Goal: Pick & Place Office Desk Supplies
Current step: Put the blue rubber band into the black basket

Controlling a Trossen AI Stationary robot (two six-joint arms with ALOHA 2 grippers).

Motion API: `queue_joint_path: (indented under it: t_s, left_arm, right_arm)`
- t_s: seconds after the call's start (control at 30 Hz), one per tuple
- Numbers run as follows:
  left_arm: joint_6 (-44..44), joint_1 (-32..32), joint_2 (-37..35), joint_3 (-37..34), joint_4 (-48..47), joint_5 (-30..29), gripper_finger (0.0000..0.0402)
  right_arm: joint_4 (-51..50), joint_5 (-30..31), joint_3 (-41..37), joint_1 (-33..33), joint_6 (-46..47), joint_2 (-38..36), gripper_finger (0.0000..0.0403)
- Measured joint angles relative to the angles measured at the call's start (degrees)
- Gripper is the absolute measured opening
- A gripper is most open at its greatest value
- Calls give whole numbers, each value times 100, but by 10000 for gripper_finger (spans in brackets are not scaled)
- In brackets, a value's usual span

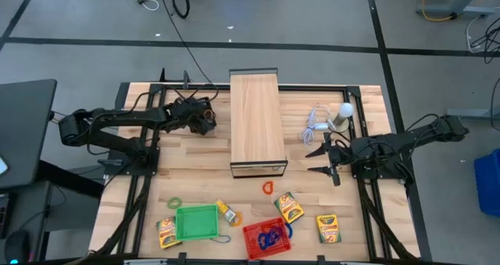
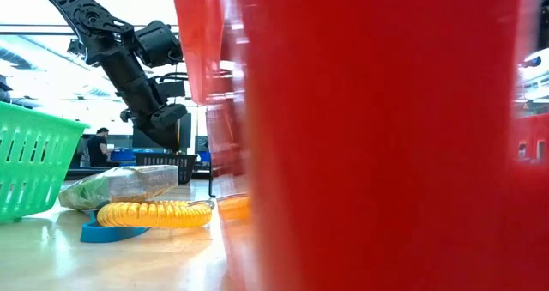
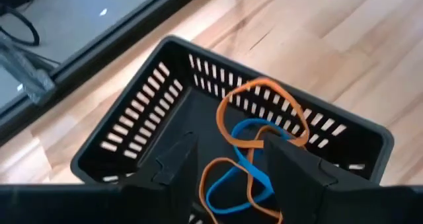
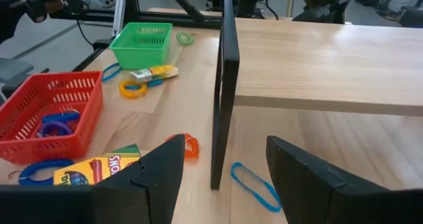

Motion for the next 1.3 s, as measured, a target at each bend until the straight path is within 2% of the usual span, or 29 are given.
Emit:
queue_joint_path:
  t_s: [0.3, 0.67, 0.8, 1.1, 1.3]
  left_arm:
    - [144, -165, -372, 2, 255, 200, 174]
    - [807, -968, -1141, 7, 1860, 1346, 174]
    - [919, -1191, -1137, 9, 2177, 1415, 174]
    - [927, -1296, -1137, 9, 2206, 1399, 174]
    - [929, -1296, -1137, 9, 2206, 1397, 174]
  right_arm:
    - [-393, 86, 2, 0, 179, 151, 221]
    - [-96, 327, 4, -229, 289, 1634, 221]
    - [500, -16, 4, -580, 23, 2300, 221]
    - [1384, -1032, 7, -1707, -400, 3588, 221]
    - [1786, -1444, 128, -2085, -627, 4262, 223]
